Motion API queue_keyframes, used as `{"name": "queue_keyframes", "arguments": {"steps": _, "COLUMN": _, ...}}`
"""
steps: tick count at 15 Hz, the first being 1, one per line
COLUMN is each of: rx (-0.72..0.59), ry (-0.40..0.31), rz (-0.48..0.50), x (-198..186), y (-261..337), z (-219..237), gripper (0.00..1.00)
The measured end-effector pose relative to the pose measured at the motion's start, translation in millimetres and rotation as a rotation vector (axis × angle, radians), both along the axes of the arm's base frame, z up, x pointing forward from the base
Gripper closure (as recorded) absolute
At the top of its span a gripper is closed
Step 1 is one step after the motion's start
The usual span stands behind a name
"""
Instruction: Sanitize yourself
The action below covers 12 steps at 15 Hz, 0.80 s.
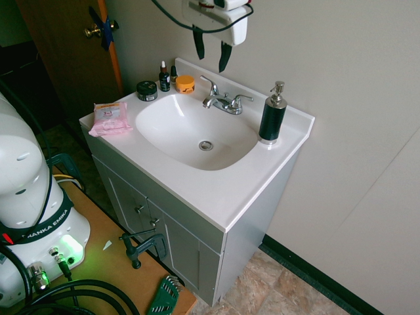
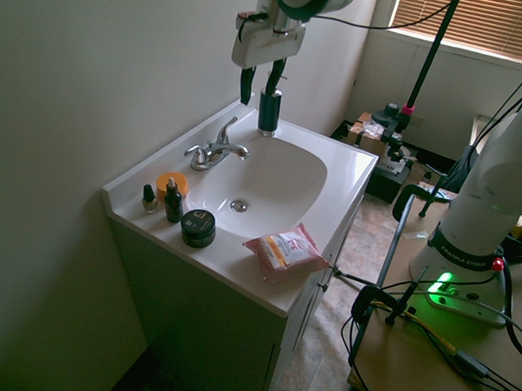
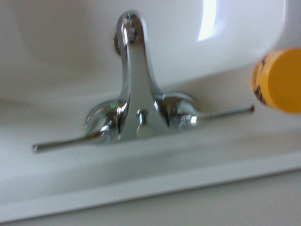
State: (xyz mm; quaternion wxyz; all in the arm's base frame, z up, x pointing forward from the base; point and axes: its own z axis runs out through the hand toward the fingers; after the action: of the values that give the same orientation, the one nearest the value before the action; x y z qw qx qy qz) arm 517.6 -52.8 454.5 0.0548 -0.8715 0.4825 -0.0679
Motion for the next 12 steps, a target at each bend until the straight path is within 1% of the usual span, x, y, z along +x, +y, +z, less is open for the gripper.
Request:
{"name": "queue_keyframes", "arguments": {"steps": 1, "rx": 0.007, "ry": -0.007, "rz": -0.016, "x": 11.2, "y": -8.9, "z": 12.0, "gripper": 0.00}}
{"name": "queue_keyframes", "arguments": {"steps": 2, "rx": 0.014, "ry": -0.012, "rz": -0.029, "x": 20.5, "y": -15.9, "z": 21.5, "gripper": 1.00}}
{"name": "queue_keyframes", "arguments": {"steps": 4, "rx": 0.031, "ry": -0.014, "rz": -0.058, "x": 38.3, "y": -31.3, "z": 34.3, "gripper": 1.00}}
{"name": "queue_keyframes", "arguments": {"steps": 8, "rx": 0.056, "ry": -0.005, "rz": -0.125, "x": 68.3, "y": -68.7, "z": 36.6, "gripper": 1.00}}
{"name": "queue_keyframes", "arguments": {"steps": 12, "rx": 0.071, "ry": 0.005, "rz": -0.181, "x": 80.6, "y": -104.4, "z": 34.1, "gripper": 1.00}}
